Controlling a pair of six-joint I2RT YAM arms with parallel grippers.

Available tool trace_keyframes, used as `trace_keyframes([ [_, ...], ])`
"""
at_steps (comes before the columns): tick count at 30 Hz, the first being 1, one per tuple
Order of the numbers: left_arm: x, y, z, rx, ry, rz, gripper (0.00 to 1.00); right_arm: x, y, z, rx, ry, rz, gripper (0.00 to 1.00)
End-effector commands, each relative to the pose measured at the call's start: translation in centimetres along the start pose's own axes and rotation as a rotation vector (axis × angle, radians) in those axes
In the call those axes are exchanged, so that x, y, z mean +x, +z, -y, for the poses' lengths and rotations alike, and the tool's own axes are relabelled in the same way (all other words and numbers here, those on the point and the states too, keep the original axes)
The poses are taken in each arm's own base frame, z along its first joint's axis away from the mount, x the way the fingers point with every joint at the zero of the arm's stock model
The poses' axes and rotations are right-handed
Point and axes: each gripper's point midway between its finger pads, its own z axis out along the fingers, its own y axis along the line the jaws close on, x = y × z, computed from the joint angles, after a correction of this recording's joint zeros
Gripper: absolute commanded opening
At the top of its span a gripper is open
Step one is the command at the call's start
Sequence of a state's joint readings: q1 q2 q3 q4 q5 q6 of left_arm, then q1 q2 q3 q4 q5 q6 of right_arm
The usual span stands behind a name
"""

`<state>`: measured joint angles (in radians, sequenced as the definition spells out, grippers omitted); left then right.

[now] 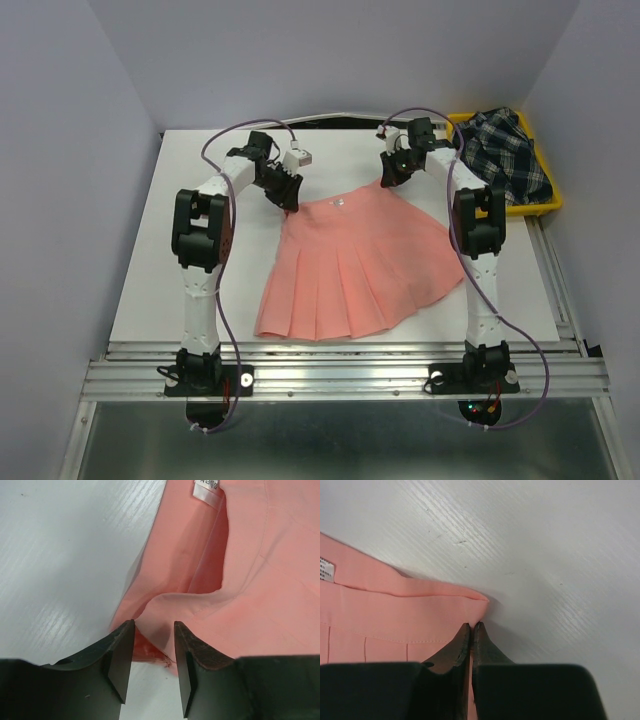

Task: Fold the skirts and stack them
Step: Flatten the skirt out

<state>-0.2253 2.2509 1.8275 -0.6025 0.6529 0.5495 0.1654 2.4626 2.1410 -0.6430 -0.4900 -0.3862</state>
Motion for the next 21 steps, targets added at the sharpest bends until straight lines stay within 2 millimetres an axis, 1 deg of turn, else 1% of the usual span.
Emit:
trace_keyframes([
  [1, -1.2, -0.7, 0.5, -0.002, 0.005, 0.021, 0.43, -2.0, -0.4, -0.4, -0.004, 0.001, 0.054, 0.01],
  [2, -1.3, -0.7, 0.5, -0.002, 0.007, 0.022, 0.41, -1.9, -0.4, -0.4, -0.004, 0.004, 0.052, 0.01],
  [3, -1.4, -0.8, 0.5, -0.006, 0.010, 0.029, 0.34, -1.9, -0.4, -0.3, 0.002, 0.013, 0.054, 0.01],
  [5, -1.5, -1.2, 0.7, -0.004, 0.009, 0.036, 0.25, -1.7, -0.3, -0.2, 0.013, 0.032, 0.049, 0.01],
  [6, -1.5, -1.4, 0.7, -0.003, 0.006, 0.037, 0.17, -1.6, -0.5, 0.4, 0.024, 0.065, 0.052, 0.01],
  [7, -1.5, -1.7, 1.0, 0.008, 0.003, 0.043, 0.13, -1.6, -0.7, 0.9, 0.031, 0.084, 0.060, 0.01],
  [8, -1.4, -2.0, 1.0, 0.010, -0.004, 0.048, 0.08, -1.7, -0.7, 0.9, 0.031, 0.096, 0.063, 0.01],
  [9, -1.2, -2.4, 0.7, 0.009, -0.016, 0.057, 0.00, -1.6, -0.9, 1.3, 0.037, 0.123, 0.068, 0.01],
  [10, -1.1, -3.0, 0.7, 0.004, -0.033, 0.065, 0.00, -1.6, -1.2, 1.8, 0.043, 0.140, 0.073, 0.01],
  [11, -1.1, -3.4, 0.5, -0.002, -0.047, 0.075, 0.00, -1.6, -1.3, 1.8, 0.044, 0.148, 0.076, 0.01],
  [12, -0.9, -4.2, -0.2, -0.015, -0.074, 0.096, 0.00, -1.5, -1.6, 2.3, 0.052, 0.170, 0.080, 0.01],
  [13, -1.2, -5.1, -0.4, -0.029, -0.079, 0.126, 0.00, -1.4, -1.6, 2.3, 0.057, 0.177, 0.080, 0.01],
  [15, -1.3, -5.9, -1.2, -0.052, -0.133, 0.159, 0.00, -1.1, -2.0, 3.3, 0.069, 0.204, 0.086, 0.01],
  [16, -1.6, -6.7, -2.1, -0.075, -0.142, 0.194, 0.00, -0.8, -1.8, 3.3, 0.069, 0.214, 0.081, 0.01],
  [18, -1.2, -6.9, -2.7, -0.086, -0.199, 0.212, 0.00, -0.4, -1.6, 3.4, 0.077, 0.229, 0.073, 0.01],
  [19, -1.0, -7.1, -3.7, -0.111, -0.214, 0.238, 0.00, 0.0, -1.3, 3.6, 0.085, 0.234, 0.067, 0.01],
  [21, -0.8, -7.1, -4.6, -0.132, -0.270, 0.256, 0.00, 0.2, -1.0, 3.8, 0.092, 0.241, 0.064, 0.01],
])
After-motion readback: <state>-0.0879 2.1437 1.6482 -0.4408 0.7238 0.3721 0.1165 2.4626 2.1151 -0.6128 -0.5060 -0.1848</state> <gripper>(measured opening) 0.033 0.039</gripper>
